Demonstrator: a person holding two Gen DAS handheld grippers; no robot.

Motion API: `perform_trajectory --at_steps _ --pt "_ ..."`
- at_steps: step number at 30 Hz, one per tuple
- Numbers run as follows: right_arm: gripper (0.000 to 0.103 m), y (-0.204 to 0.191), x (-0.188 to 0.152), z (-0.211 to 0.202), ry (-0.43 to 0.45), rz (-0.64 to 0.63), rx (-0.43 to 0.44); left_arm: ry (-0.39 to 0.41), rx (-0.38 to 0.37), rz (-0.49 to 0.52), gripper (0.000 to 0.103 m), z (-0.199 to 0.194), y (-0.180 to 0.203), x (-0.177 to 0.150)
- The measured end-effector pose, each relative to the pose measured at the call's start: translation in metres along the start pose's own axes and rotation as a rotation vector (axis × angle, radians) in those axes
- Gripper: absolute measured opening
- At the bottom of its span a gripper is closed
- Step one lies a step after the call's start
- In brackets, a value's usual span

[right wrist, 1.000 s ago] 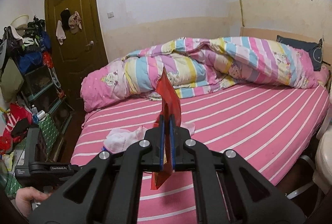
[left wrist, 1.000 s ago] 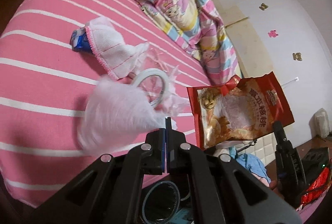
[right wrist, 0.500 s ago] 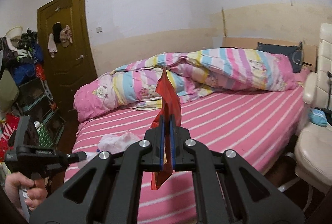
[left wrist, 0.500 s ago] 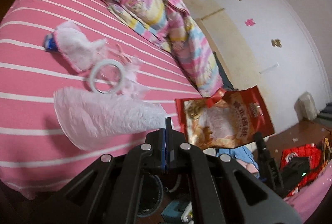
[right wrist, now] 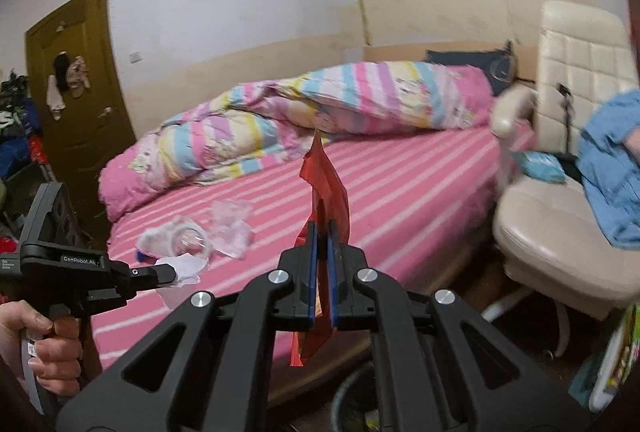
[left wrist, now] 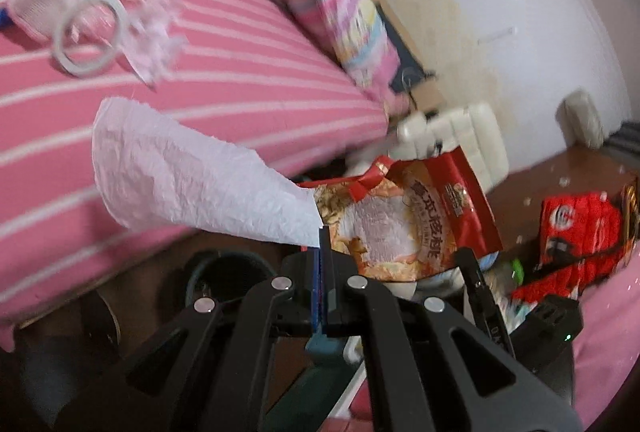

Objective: Collect trash
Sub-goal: 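Carry red paper bag and tissue with snack bag over the black bin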

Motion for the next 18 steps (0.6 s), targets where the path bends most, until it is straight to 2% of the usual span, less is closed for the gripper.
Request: perform_trajectory --at_steps 5,7,18 --pt "0.005 0.043 -0.034 -0.010 -0.048 0.030 -0.065 -0.112 0.012 0.033 0.000 0.046 0.009 -0.034" --pt "0.005 0.059 -0.051 -0.013 -0.077 0.045 -0.087 -0.164 0.044 0.057 0.000 0.067 0.009 -0.049" --pt "0.005 0.098 -0.124 -0.003 -0.217 0.098 -0.139 -0.395 0.080 0.088 0.000 0.154 -0.003 -0.109"
Point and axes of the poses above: each gripper's, at about its wrist camera, not at the fingertips, and z roughly the way its jaws point, y to its right, x to its top, the point moved 5 cm from there along z, roughly the way its jaws point, and after that the axes turned 1 degree about -z, right-handed, at the moved point
